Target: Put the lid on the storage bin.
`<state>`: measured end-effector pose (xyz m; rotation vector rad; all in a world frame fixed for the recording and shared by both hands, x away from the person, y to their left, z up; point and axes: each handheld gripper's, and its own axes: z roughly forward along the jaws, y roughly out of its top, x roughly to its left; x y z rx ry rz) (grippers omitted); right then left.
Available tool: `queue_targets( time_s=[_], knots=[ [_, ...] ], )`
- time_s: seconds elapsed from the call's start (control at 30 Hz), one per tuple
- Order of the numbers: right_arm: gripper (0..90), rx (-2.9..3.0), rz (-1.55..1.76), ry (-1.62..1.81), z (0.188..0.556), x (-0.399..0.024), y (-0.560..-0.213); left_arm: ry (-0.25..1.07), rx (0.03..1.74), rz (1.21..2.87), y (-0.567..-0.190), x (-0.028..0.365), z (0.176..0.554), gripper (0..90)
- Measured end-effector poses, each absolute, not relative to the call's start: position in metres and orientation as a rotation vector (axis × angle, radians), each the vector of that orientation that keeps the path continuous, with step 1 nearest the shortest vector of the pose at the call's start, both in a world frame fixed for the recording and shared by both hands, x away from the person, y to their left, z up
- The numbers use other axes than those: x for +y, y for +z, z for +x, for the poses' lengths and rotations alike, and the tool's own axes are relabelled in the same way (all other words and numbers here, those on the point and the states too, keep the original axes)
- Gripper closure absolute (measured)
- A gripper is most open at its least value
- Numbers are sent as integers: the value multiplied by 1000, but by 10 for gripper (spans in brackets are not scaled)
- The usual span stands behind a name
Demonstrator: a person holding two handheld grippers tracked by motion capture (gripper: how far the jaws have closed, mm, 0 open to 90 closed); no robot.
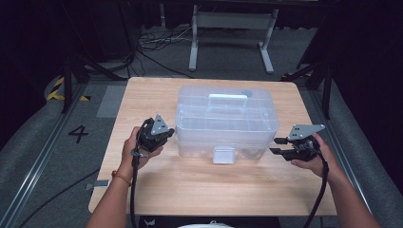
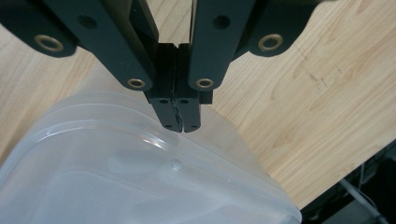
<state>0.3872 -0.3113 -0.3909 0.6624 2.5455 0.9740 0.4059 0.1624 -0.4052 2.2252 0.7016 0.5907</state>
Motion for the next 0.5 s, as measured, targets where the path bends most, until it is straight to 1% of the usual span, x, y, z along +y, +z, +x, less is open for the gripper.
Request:
queue_targets(
  time_s=[0.1,0.5],
  knots=[
    [582,2536,667,981,388,-312,-390,573,704,2213,-406,164,406,900],
    [538,2510,683,984,387,-309,-388,569,695,2231,-405,164,405,900]
  ],
)
